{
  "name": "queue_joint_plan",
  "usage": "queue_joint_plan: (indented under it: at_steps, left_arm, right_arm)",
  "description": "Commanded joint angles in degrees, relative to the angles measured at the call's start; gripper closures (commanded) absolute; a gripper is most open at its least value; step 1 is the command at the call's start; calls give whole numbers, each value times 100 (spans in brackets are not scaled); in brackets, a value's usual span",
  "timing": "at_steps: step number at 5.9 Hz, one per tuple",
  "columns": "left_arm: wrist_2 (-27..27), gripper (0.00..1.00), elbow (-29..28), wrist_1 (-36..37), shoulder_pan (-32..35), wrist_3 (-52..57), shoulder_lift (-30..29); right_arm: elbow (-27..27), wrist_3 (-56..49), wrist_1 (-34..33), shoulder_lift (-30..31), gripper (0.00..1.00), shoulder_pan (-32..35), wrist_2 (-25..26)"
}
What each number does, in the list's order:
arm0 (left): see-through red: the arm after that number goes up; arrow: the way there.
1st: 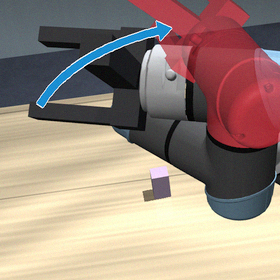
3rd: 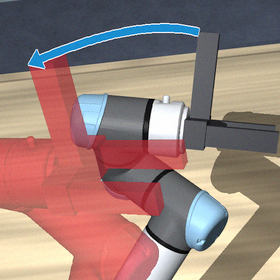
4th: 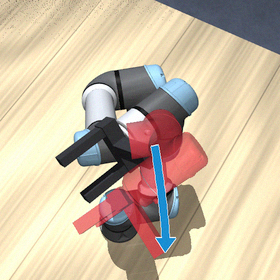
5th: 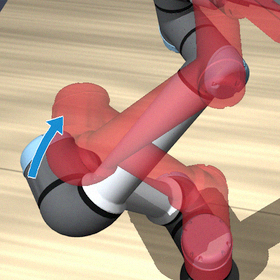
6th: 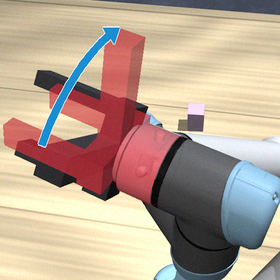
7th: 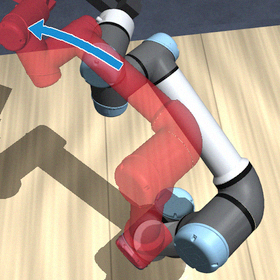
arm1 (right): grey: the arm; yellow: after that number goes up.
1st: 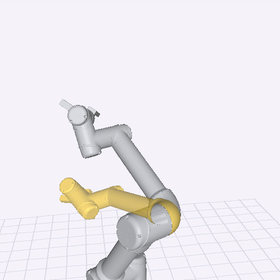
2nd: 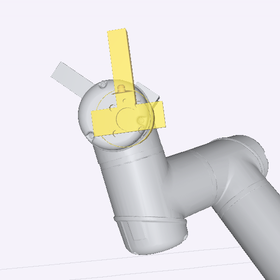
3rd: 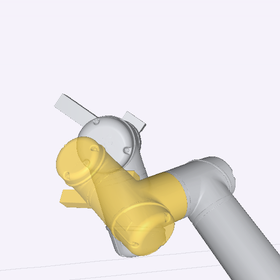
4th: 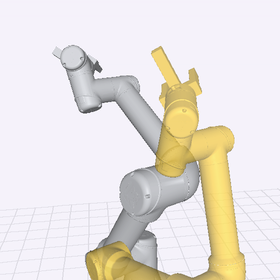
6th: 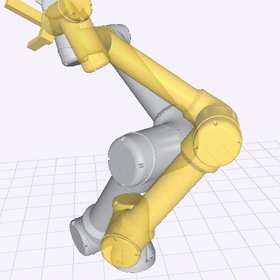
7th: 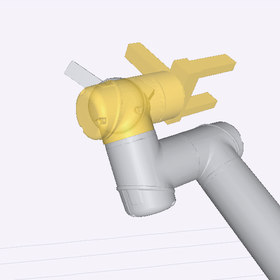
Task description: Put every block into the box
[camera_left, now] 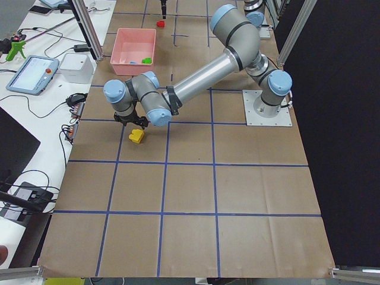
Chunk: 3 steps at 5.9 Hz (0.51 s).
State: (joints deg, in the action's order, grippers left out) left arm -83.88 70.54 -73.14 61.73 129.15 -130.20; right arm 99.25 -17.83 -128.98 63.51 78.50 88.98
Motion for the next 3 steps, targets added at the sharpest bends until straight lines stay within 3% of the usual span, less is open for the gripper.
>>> queue_joint_plan:
  at_steps: [1, 3]
  left_arm:
    - [171, 1, 248, 632, 23, -22, -259]
    - [267, 1, 661, 1011, 14, -31, -260]
  right_arm:
    - [-29, 312, -390, -286, 3, 330, 22]
    - [6, 333, -776, -357, 4, 350, 31]
